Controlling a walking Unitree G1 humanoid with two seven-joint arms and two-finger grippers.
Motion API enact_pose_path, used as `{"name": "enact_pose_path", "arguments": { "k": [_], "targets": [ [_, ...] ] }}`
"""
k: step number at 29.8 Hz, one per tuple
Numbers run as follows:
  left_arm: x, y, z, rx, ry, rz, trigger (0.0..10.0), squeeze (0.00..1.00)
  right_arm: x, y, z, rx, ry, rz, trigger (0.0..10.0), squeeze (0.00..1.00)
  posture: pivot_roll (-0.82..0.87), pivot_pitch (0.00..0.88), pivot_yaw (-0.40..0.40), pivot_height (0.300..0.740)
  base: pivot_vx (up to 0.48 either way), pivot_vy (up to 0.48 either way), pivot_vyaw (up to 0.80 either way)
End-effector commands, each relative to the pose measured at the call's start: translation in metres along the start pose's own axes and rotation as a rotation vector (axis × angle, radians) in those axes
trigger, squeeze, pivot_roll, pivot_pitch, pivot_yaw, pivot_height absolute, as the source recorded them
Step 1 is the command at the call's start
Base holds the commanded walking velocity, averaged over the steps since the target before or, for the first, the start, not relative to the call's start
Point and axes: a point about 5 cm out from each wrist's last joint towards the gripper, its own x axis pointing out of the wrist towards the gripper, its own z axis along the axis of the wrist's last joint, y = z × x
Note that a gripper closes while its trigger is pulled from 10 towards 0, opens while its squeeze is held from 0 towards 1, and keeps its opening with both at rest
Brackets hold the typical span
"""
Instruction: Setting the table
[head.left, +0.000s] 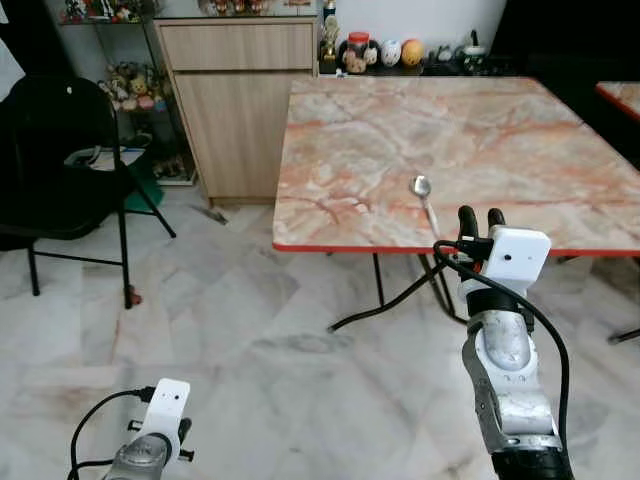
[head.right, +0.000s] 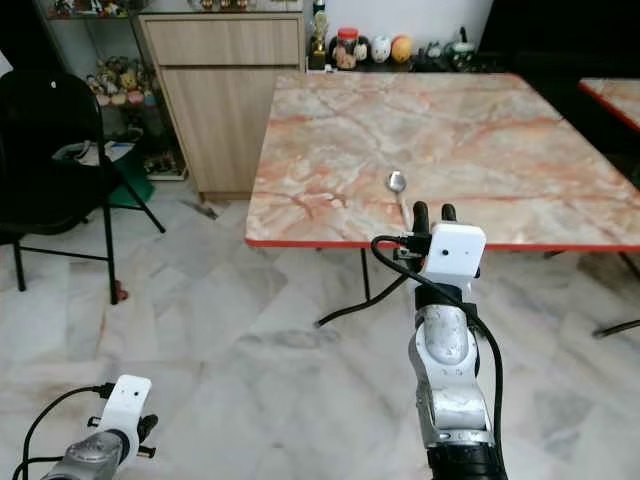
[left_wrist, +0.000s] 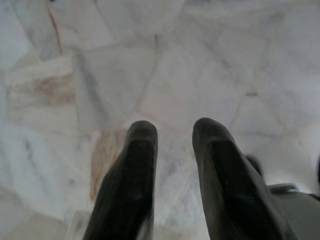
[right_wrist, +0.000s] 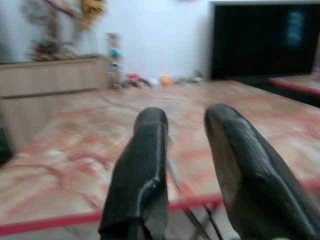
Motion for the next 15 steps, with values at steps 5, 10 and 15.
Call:
{"name": "enact_pose_path", "arguments": {
  "k": [5, 10, 15],
  "targets": [
    [-0.0005, 0.0045, -0.0008, 0.013, 0.006, 0.006, 10.0, 0.00, 0.0026, 0.0038, 0.0068, 0.007, -0.030, 0.006, 10.0, 0.00, 0.00, 0.000, 0.012, 0.740, 0.000, 0.179, 0.00],
    [-0.0004, 0.0039, 0.0003, 0.004, -0.004, -0.003, 10.0, 0.00, 0.0024, 0.0029, 0.0065, 0.006, -0.027, 0.004, 10.0, 0.00, 0.00, 0.000, 0.011, 0.740, 0.000, 0.000, 0.00],
    [-0.0004, 0.0037, -0.0004, -0.001, 0.003, -0.004, 10.0, 0.00, 0.0023, 0.0026, 0.0062, 0.005, -0.026, 0.003, 10.0, 0.00, 0.00, 0.000, 0.011, 0.740, 0.000, 0.000, 0.00]
  ]
}}
